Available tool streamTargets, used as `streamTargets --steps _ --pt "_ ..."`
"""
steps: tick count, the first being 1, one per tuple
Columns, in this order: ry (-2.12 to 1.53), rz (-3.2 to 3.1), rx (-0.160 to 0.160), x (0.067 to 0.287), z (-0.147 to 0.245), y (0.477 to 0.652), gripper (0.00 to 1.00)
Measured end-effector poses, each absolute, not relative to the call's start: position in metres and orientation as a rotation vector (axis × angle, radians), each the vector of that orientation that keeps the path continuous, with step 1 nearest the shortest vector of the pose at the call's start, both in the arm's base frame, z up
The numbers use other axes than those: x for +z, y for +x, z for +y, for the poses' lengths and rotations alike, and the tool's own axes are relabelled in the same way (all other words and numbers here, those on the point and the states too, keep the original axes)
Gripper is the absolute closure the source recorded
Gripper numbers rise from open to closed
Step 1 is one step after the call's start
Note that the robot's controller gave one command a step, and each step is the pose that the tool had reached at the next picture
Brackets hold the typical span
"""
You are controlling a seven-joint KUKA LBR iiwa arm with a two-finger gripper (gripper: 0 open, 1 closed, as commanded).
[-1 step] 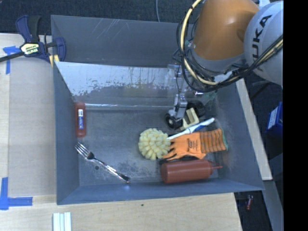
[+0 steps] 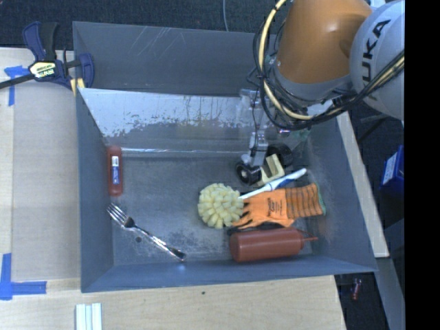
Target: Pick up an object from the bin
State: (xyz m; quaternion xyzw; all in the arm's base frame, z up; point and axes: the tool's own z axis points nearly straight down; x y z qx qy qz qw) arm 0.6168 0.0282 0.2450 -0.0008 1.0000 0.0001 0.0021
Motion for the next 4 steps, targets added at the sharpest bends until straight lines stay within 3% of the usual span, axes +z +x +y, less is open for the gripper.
streamTargets --steps 1,2,3,4 --pt "-0.037 3.136 0.000 0.193 0.020 0.614 0.00" --pt "-0.135 3.126 0.000 0.191 -0.013 0.586 0.00" --pt "-0.193 3.125 0.001 0.138 -0.021 0.559 0.00" --pt "-0.177 3.121 0.001 0.126 -0.023 0.564 0.00"
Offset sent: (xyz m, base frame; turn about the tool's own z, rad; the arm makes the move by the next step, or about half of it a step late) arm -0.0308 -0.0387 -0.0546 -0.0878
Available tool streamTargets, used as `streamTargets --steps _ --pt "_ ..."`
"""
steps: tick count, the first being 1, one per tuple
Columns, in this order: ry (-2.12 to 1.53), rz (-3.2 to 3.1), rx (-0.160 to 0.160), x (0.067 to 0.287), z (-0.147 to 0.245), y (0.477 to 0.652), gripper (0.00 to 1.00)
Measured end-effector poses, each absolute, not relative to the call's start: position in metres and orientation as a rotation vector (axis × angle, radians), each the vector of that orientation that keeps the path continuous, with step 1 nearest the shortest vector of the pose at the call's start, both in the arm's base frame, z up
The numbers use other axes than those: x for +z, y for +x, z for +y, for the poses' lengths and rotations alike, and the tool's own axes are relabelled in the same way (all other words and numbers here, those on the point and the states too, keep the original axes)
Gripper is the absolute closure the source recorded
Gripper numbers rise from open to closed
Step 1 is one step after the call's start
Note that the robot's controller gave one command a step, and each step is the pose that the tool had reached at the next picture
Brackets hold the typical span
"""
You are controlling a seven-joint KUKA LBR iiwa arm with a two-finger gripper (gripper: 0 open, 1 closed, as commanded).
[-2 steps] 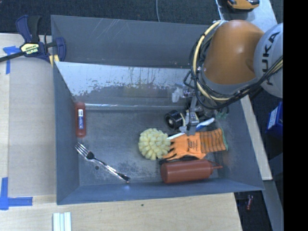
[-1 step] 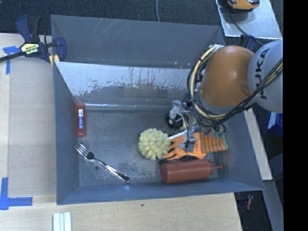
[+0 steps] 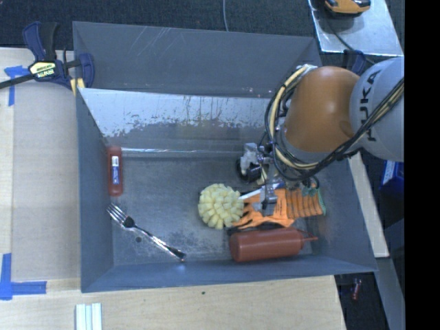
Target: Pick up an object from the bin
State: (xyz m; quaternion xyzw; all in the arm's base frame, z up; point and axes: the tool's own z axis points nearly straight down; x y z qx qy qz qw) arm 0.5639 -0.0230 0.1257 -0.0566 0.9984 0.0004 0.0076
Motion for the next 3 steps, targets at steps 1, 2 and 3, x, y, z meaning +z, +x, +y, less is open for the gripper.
streamTargets --steps 1,2,3 --pt "0.058 3.124 0.002 0.099 -0.025 0.555 0.00" --pt "-0.174 3.097 -0.001 0.095 -0.034 0.558 0.00" --pt "-0.127 3.094 0.003 0.095 -0.037 0.561 0.00"
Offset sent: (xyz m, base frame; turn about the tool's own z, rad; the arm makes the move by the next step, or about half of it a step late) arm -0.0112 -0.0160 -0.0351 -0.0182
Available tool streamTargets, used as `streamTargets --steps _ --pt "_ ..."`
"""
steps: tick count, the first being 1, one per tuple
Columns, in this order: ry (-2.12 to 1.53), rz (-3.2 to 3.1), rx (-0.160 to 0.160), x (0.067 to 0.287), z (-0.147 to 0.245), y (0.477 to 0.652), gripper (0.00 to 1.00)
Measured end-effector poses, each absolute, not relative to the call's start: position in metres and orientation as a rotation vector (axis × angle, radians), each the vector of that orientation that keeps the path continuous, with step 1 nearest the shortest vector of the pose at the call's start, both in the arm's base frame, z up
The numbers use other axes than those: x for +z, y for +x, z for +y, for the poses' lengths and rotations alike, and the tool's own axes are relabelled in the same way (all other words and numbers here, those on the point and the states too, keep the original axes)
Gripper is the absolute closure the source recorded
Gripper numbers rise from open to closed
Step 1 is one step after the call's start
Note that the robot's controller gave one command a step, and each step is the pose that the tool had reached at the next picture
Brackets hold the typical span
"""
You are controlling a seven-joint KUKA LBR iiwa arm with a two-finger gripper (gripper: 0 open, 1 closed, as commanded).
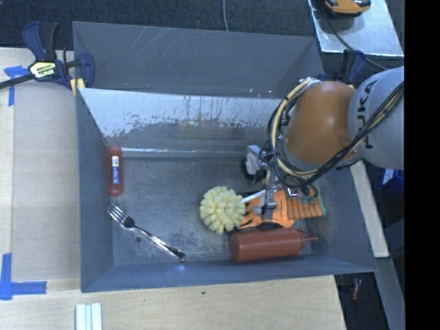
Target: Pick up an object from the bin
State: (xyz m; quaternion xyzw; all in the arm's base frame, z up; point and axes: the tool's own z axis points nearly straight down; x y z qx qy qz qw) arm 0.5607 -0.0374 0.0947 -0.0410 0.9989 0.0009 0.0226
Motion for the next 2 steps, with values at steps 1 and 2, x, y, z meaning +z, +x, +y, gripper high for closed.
streamTargets --steps 1,2 --pt "-0.162 3.065 -0.004 0.077 -0.049 0.526 0.00" --pt "-0.288 3.061 -0.003 0.098 0.041 0.521 1.00"
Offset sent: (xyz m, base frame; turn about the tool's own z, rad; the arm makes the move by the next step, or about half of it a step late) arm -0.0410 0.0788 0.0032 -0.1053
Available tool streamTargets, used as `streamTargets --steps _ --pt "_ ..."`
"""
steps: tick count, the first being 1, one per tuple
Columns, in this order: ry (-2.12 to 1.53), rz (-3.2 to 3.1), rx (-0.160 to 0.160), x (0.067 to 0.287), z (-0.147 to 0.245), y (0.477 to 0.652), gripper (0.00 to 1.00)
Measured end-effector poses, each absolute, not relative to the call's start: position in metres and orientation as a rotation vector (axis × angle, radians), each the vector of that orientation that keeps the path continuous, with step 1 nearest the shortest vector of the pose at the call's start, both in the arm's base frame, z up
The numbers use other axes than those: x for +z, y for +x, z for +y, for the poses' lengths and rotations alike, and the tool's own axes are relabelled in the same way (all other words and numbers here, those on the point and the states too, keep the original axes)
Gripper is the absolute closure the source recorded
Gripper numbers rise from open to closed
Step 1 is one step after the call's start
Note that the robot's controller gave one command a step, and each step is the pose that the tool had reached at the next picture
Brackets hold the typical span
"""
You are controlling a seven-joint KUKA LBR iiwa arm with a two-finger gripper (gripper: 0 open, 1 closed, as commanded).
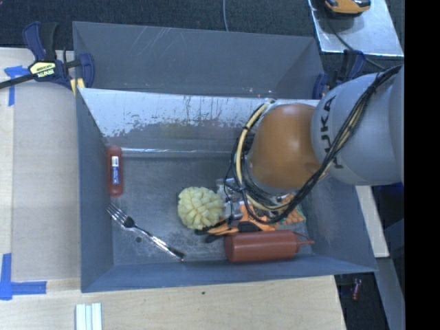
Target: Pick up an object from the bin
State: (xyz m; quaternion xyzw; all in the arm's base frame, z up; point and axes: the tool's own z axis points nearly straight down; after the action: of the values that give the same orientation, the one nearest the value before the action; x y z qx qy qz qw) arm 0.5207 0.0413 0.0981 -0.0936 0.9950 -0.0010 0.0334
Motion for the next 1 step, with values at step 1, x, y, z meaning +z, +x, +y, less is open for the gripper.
streamTargets --steps 1 --pt "-0.288 3.061 -0.003 0.0980 0.0413 0.5207 1.00"
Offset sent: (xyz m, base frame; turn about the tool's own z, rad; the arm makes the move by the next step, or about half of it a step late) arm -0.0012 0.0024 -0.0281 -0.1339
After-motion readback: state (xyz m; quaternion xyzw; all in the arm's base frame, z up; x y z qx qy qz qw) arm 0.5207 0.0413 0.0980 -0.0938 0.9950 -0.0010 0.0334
